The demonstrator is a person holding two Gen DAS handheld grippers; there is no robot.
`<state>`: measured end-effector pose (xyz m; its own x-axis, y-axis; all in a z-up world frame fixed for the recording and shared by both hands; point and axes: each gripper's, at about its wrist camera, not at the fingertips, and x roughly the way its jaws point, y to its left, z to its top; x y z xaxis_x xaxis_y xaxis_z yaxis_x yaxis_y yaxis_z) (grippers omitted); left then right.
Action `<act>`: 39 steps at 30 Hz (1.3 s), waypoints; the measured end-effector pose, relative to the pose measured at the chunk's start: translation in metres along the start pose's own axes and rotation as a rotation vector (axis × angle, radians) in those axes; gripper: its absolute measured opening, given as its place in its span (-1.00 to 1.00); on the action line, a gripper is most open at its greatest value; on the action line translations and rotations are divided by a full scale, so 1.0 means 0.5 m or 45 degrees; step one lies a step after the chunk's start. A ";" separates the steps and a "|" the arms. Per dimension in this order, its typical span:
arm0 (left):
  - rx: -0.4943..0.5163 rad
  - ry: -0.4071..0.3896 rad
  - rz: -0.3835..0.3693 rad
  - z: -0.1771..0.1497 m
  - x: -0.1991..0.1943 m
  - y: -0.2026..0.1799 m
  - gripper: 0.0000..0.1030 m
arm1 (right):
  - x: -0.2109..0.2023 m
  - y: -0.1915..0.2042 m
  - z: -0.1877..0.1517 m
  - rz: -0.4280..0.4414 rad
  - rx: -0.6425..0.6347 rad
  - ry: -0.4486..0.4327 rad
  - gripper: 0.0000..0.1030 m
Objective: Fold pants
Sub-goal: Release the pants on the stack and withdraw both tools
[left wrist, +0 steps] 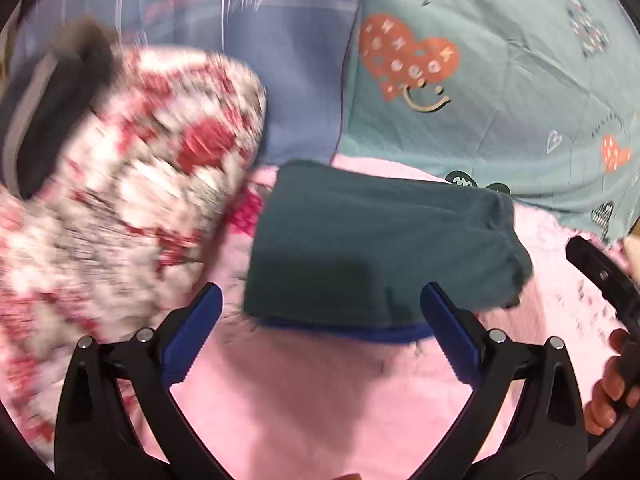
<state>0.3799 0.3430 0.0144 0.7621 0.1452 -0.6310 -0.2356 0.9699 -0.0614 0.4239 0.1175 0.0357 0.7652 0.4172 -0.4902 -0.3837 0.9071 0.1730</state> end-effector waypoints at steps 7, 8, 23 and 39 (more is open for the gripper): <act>0.081 -0.048 0.001 -0.110 -0.115 -0.043 0.96 | -0.101 0.037 -0.095 -0.094 -0.081 0.028 0.97; 0.080 -0.061 0.009 -0.122 -0.117 -0.046 0.96 | -0.099 0.038 -0.107 -0.099 -0.096 0.065 0.97; 0.160 -0.056 0.000 -0.156 -0.075 -0.066 0.96 | -0.075 0.017 -0.156 -0.081 -0.095 0.208 0.97; 0.173 -0.046 0.030 -0.163 -0.063 -0.065 0.96 | -0.072 0.006 -0.153 -0.105 -0.082 0.223 0.97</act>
<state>0.3144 0.2909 -0.0269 0.7791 0.1732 -0.6025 -0.1719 0.9833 0.0603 0.3558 0.1012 -0.0116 0.6961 0.3208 -0.6423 -0.3603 0.9299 0.0740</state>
